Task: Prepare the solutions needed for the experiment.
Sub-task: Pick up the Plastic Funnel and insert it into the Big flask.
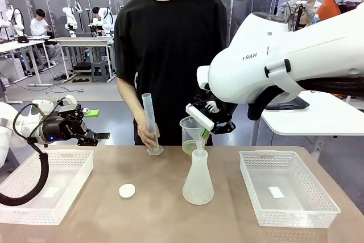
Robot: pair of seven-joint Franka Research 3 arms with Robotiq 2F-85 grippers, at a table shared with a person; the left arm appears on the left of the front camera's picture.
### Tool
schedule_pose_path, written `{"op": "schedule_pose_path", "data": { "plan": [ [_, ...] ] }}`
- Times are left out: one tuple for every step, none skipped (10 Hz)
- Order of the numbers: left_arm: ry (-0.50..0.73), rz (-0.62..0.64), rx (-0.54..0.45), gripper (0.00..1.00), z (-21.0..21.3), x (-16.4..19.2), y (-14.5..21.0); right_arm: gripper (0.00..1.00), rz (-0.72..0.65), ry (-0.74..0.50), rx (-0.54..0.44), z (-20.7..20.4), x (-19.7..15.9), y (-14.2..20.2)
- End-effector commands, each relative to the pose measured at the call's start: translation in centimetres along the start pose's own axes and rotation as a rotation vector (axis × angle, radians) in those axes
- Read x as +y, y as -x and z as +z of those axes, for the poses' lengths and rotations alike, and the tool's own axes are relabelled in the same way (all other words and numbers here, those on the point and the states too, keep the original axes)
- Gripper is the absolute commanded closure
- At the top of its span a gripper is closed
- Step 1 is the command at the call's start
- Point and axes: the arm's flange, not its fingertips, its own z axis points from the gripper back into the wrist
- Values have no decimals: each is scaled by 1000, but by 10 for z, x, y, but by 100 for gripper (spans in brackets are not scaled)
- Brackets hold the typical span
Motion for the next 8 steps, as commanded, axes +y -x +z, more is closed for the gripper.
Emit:
{"op": "schedule_pose_path", "data": {
  "plan": [
    [19,-18,6,0,0,0,-1,97,11,24,-34,-6,4,9],
    [19,-18,6,0,0,0,-1,97,16,25,-46,-8,6,11],
    [19,-18,6,0,0,0,-1,97,17,20,-53,-10,8,10],
    [19,-18,6,0,0,0,-1,97,15,15,-56,-13,12,9],
    [19,-18,6,0,0,0,-1,97,14,9,-73,-14,15,10],
    [19,-18,6,0,0,0,-1,97,14,8,-69,-16,18,9],
    [19,-18,6,0,0,0,-1,97,16,2,-67,-19,20,8],
    [19,-18,6,0,0,0,-1,97,17,0,-72,-22,23,7]
  ]
}}
